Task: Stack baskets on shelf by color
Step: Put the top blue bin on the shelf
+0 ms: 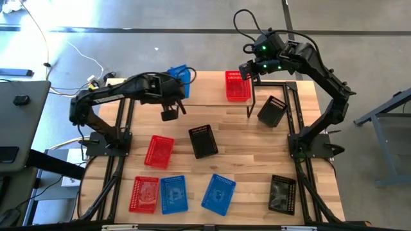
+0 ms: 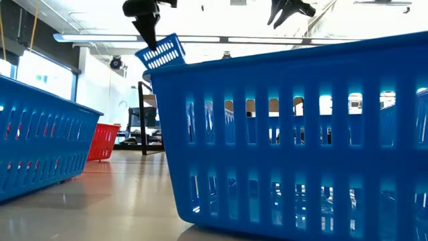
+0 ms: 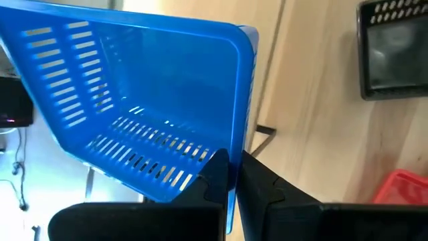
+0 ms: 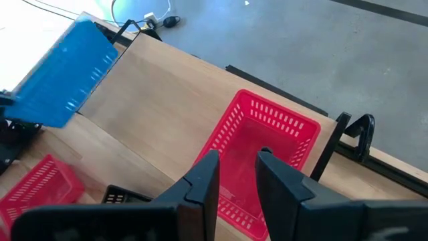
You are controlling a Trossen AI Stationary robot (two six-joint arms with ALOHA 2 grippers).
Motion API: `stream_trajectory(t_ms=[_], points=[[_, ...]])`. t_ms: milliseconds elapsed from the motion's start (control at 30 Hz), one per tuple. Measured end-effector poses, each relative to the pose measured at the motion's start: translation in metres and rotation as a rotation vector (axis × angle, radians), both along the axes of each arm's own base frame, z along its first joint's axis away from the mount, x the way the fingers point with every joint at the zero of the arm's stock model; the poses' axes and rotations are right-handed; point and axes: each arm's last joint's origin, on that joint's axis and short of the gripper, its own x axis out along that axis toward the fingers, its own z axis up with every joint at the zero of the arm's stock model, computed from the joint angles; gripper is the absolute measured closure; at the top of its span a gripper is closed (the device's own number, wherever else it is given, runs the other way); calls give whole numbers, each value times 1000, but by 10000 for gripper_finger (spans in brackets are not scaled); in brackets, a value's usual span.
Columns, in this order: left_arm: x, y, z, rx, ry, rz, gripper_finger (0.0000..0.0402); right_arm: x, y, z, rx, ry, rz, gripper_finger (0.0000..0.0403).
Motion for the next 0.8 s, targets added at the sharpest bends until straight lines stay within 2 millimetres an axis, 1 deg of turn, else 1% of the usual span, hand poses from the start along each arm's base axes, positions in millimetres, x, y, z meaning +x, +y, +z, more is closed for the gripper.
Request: stream_trajectory(t_ms=[100, 333, 533, 800], points=[[8, 3, -9, -13, 33, -4, 397, 0, 0, 0, 0, 0, 0, 320], [20, 10, -23, -32, 82, -5, 397, 0, 0, 0, 0, 0, 0, 320], [27, 15, -34, -51, 115, -3, 397, 0, 0, 0, 0, 1, 0, 320], [31, 22, -42, -69, 128, 34, 397, -1, 1, -1, 9, 17, 0, 320]])
